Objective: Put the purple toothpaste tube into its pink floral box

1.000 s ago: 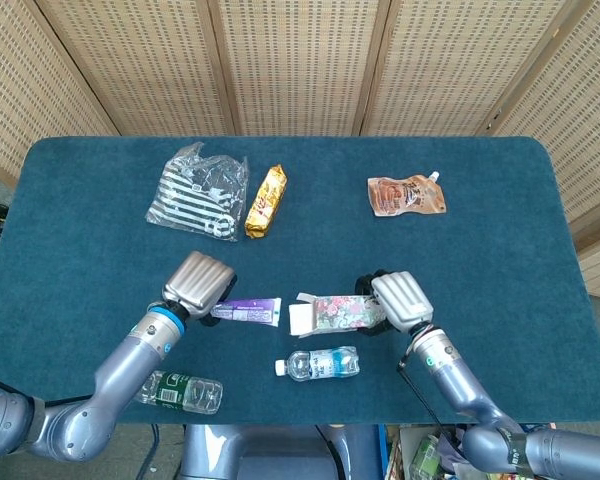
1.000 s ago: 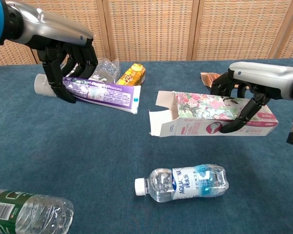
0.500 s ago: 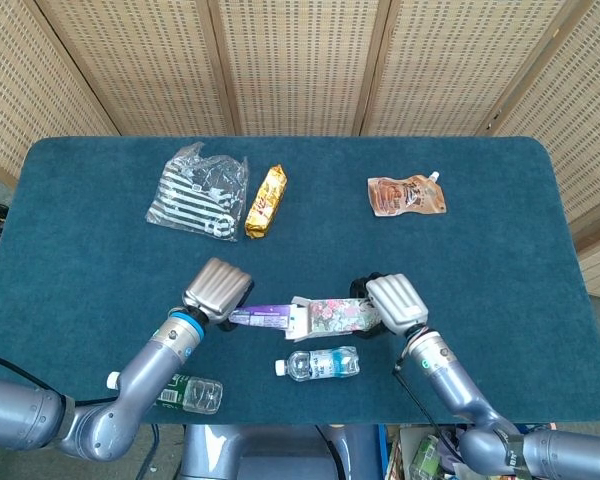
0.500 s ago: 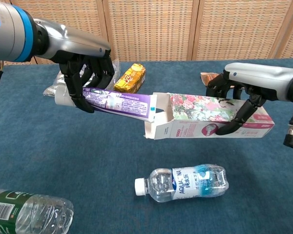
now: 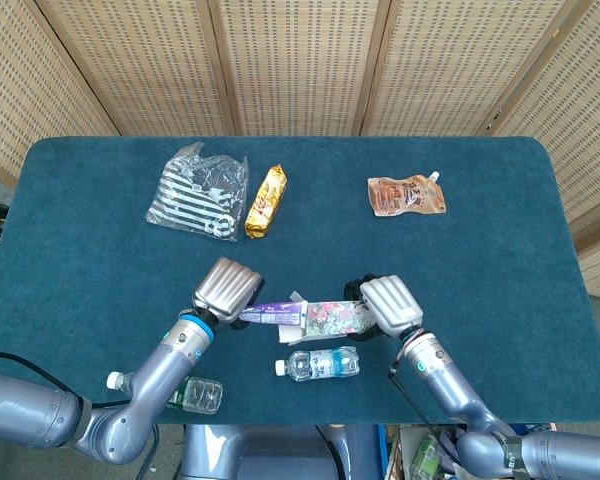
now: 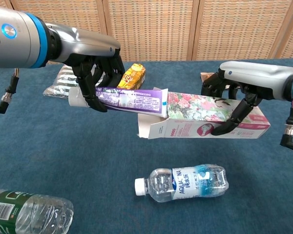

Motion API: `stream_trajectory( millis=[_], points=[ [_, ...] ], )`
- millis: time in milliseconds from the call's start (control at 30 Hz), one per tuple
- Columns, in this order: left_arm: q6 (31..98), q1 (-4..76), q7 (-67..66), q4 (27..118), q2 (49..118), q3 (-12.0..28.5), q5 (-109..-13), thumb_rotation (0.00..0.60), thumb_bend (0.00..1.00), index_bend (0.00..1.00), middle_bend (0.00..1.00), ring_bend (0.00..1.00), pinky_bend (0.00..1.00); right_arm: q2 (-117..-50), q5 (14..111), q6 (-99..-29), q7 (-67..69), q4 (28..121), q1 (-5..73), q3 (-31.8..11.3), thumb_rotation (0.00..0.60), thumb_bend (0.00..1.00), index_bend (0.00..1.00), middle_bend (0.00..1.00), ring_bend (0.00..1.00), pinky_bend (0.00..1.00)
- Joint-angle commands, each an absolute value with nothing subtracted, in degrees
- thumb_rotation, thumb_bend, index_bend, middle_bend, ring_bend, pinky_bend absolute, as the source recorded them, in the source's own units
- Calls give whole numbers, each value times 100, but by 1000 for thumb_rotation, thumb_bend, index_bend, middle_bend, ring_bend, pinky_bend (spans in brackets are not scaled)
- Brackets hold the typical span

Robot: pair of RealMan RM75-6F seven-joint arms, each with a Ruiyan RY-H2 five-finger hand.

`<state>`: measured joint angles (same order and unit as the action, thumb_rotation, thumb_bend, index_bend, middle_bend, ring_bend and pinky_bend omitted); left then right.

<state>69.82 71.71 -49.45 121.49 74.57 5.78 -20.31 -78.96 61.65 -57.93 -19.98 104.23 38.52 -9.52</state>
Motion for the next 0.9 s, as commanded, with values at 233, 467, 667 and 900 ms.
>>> stream_trajectory(
  millis=[233,467,667,900],
  points=[
    [7139,7080,-4932,11979,7754,548,-2252,600,296,812,677,566,597,-7912,6103,-5803,-2029,10477,3875,-935,600,5,595,521,392,494],
    [7126,7102,-5039,12176,7715,620,-2138,600,297,811,677,566,597,-7896,6075,-5814,-1979,10478,3876,-931,600,5,595,521,392,494],
    [7157,7181,-5226,12482,7431,700,-1815,600,296,812,677,568,598,-7894,6079,-5813,-1912,10433,3865,-908,600,4,595,521,392,494],
    [7105,7314,-5364,12680,7198,800,-1247,600,296,811,679,574,603,-7932,6109,-5833,-1957,10455,3886,-881,600,5,595,521,392,495]
  ],
)
